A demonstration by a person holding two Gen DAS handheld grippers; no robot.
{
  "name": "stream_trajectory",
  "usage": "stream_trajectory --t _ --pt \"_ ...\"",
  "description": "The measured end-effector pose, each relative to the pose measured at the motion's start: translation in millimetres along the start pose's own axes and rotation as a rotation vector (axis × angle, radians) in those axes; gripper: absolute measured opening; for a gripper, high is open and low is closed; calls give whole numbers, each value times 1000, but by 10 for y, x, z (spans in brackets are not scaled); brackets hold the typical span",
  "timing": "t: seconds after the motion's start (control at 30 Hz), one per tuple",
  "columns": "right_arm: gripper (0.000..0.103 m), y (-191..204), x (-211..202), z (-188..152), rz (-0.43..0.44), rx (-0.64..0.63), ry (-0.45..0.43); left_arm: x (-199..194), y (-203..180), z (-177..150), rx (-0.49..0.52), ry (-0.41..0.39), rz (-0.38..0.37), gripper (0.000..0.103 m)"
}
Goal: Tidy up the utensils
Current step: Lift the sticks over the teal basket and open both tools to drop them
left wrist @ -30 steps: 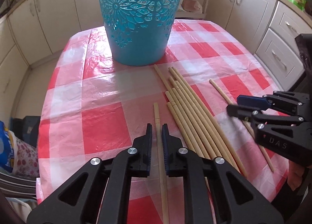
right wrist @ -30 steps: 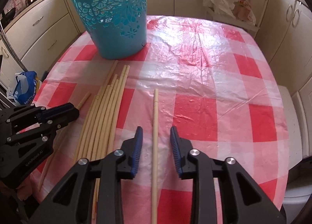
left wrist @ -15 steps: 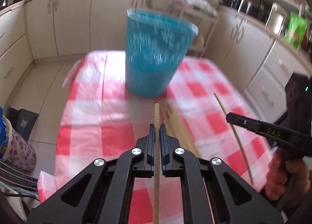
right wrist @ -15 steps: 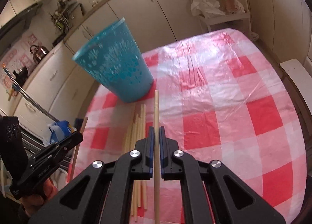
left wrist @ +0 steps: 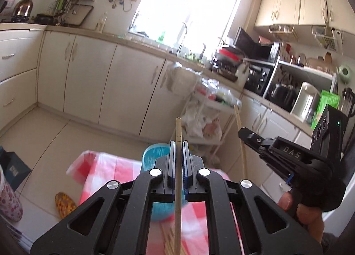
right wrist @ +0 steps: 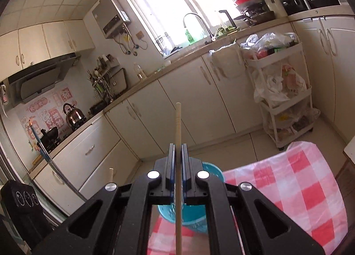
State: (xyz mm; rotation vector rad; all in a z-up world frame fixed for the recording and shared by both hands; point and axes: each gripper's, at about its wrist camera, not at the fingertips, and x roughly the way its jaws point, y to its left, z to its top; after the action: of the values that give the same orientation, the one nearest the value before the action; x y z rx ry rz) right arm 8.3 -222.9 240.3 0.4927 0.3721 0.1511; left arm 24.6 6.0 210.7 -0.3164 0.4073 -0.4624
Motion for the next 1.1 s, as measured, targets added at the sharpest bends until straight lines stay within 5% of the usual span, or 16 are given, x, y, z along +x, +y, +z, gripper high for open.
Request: stream_trajectory --t 0.23,0.57,0.87,0.97,1.1 --pt "6 27 492 174 -33 -9 -75 438 -24 358 -45 -147 -8 5" --pt "6 -194 905 -127 -81 -58 -58 1015 193 269 -122 -206 50 5" --pt "7 -342 1092 -391 -87 -75 47 1176 255 45 -87 -118 71 5" --pt "22 -396 1079 -424 -98 -60 75 1185 283 9 -87 -59 84 7" --pt "29 -466 862 -366 -112 -21 49 1029 368 -15 -88 -27 121 20"
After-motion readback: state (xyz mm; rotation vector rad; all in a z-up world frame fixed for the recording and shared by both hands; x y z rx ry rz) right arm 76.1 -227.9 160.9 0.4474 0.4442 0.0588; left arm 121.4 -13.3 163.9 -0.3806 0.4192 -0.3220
